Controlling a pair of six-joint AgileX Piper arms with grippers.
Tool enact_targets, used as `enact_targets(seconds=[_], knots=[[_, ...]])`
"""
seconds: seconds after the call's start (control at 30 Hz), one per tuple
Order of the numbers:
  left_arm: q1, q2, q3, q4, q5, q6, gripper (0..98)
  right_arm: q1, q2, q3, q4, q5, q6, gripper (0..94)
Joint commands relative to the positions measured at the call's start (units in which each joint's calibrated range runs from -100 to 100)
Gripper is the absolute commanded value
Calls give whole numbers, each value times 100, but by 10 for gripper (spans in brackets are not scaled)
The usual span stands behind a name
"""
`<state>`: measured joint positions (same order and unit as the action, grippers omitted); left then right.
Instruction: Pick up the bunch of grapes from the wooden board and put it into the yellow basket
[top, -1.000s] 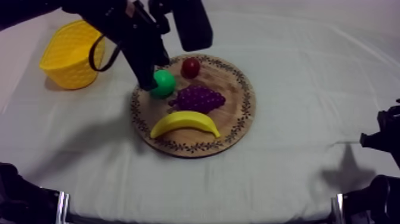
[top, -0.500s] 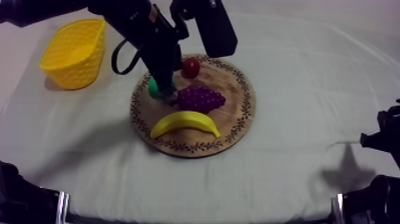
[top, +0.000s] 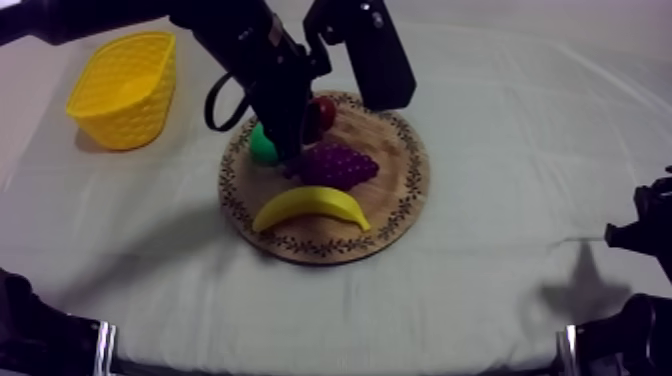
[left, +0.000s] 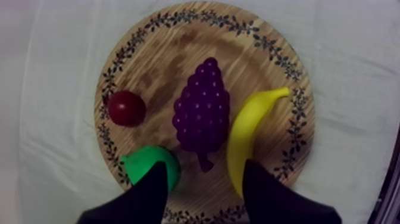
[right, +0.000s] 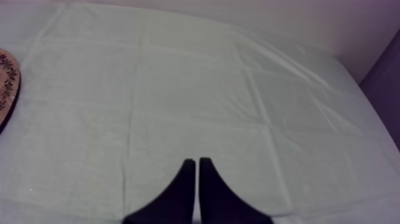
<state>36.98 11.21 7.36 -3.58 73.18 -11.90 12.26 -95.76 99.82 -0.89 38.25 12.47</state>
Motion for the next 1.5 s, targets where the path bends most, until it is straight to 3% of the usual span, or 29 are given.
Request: enact_targets(seconds=[0.0, 1.47], knots=[[-3, 6, -20, 3, -8, 5, 573, -1, 1, -5, -1, -2, 1, 3], [-39, 2144, -1039, 70, -208, 34, 758, -1, 1, -5, -1, -2, 1, 3]])
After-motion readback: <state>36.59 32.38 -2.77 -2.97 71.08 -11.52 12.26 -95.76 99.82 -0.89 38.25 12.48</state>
